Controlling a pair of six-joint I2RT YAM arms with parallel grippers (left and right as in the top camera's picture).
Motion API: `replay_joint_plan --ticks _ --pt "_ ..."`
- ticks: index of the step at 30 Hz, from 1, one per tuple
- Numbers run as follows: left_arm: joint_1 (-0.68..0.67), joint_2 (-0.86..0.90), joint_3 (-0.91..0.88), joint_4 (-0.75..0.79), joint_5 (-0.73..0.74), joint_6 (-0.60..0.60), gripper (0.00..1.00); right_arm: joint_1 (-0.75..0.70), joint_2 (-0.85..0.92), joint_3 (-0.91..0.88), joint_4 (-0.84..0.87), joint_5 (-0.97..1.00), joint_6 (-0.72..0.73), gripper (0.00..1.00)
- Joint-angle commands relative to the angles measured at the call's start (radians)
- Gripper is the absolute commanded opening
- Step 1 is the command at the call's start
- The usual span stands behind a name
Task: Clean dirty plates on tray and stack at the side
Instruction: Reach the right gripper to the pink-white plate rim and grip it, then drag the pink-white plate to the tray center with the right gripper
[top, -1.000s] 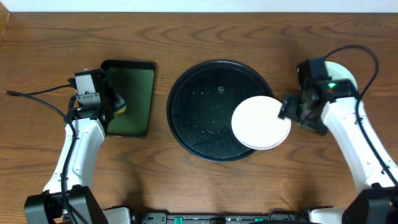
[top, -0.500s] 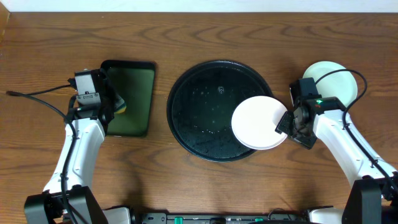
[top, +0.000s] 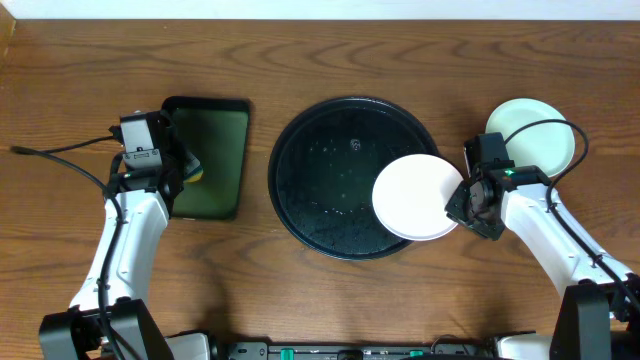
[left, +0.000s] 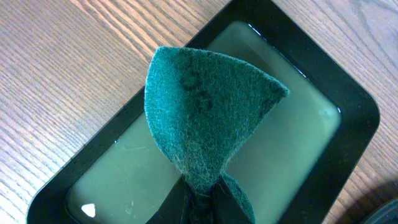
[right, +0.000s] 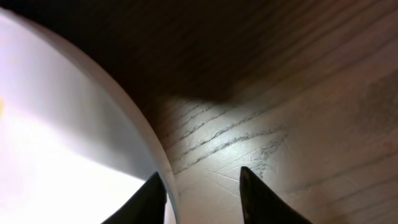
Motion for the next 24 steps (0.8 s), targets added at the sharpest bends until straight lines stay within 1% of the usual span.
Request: replay_joint_plan --ticks 1,3,5,6,7,8,9,14,21,24 --pt "0.003 -0.009 0.006 0.001 -0.001 -0.003 0.08 0.008 -0.010 -0.005 0.005 0.007 0.008 0.33" --pt "0.003 -0.009 0.006 -0.002 -0.001 -0.003 0.08 0.008 -0.010 -0.005 0.006 0.012 0.008 0.31" --pt "0.003 -0.009 0.006 -0.004 -0.001 -0.003 0.08 0.008 -0.005 -0.005 0.009 0.021 0.008 0.24" --pt "0.003 -0.009 0.006 -0.006 -0.001 -0.003 0.08 0.009 -0.002 -0.005 0.010 0.021 0.008 0.20" --pt "0.003 -0.009 0.006 -0.006 -0.001 -0.003 0.08 0.010 0.003 -0.005 0.013 0.021 0.008 0.11" --pt "0.003 -0.009 0.006 -0.006 -0.001 -0.003 0.08 0.013 0.006 -0.005 0.016 0.018 0.008 0.05" --pt "0.003 -0.009 0.006 -0.006 -0.001 -0.003 0.08 0.015 0.009 -0.005 0.018 0.013 0.009 0.02" --pt "0.003 -0.009 0.006 -0.006 -0.001 -0.003 0.07 0.018 0.008 0.004 0.031 -0.022 0.006 0.01" --pt "0.003 -0.009 0.006 -0.006 -0.001 -0.003 0.08 0.019 0.008 0.140 0.028 -0.134 -0.133 0.01" --pt "0.003 -0.009 0.006 -0.005 -0.001 -0.003 0.08 0.023 0.008 0.188 0.046 -0.186 -0.142 0.01"
